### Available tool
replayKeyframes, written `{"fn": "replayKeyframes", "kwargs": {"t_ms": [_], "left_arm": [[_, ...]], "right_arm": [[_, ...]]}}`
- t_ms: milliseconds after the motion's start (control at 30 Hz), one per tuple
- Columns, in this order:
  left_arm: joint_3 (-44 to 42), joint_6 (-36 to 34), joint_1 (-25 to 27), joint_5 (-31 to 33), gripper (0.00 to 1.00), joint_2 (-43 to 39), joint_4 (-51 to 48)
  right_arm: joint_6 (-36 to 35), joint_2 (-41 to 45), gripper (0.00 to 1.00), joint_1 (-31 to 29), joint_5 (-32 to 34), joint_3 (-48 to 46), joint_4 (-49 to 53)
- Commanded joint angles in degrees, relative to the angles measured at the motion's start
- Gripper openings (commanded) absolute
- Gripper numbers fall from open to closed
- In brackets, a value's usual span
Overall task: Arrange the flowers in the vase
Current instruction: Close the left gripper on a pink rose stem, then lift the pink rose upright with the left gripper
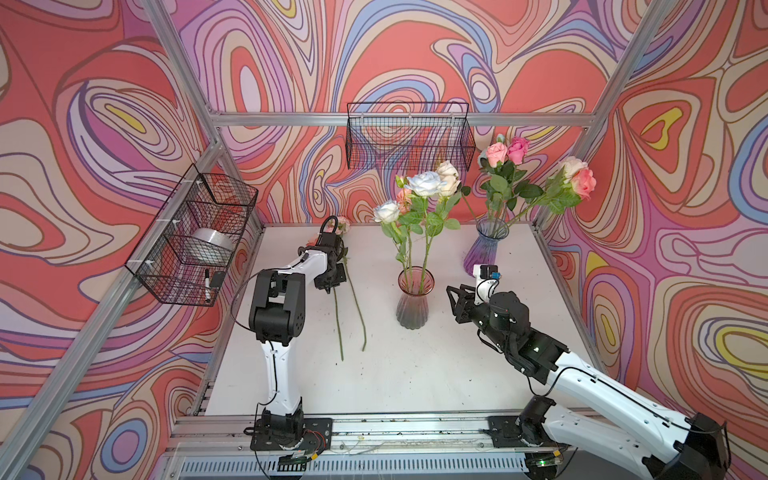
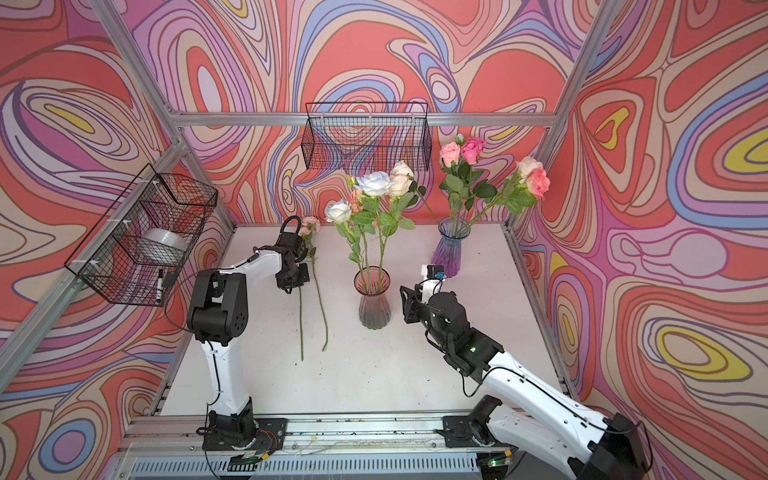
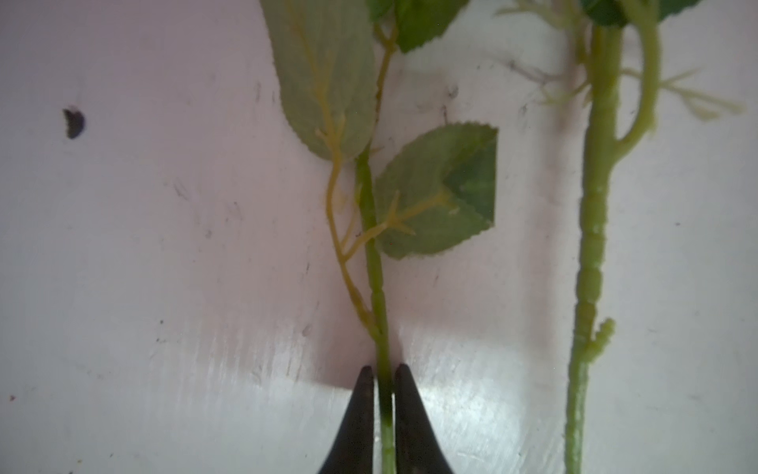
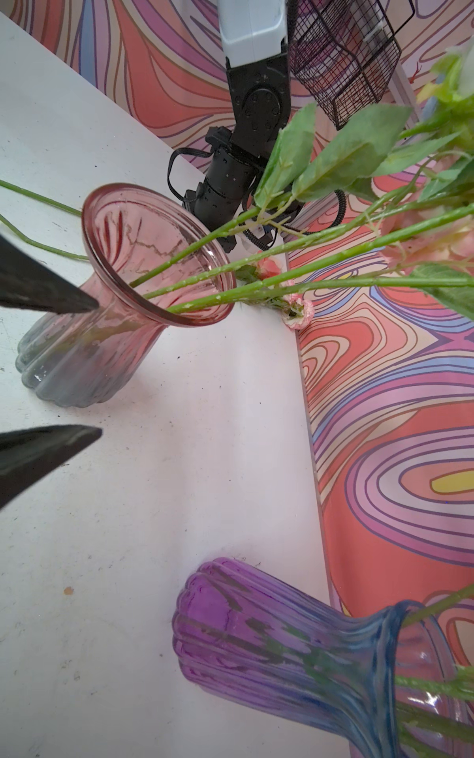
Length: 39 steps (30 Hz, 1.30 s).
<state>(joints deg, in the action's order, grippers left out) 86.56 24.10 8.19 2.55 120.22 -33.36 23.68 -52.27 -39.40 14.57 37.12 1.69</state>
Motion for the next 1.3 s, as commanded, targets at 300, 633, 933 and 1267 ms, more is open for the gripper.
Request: {"fn": "replayKeyframes", "kwargs": {"t_ms": [300,633,933,1267], "left_arm": [[-12.9,4.0,-0.5,0.6,0.0,-17.3,4.7],[-28.8,7.8,-0.5,-6.3,0.0,-41.0,13.6],[-42.8,9.4,0.6,-13.4,0.0,-63.1,29.3],[-53.1,7.7,7.7,-12.2,0.0,-80.3,45.4]], "right_arm": [[1.0,0.4,0.45,0.2,-1.5,1.3,0.5],[0.8,-0.8,0.45,0.2,-4.6,4.7,1.0],[-0.8,-2.6,0.45,0.2,-10.4,9.1,2.6],[-0.9,-7.5,0.45,0.1,-22.9,15.1,2.2]]}}
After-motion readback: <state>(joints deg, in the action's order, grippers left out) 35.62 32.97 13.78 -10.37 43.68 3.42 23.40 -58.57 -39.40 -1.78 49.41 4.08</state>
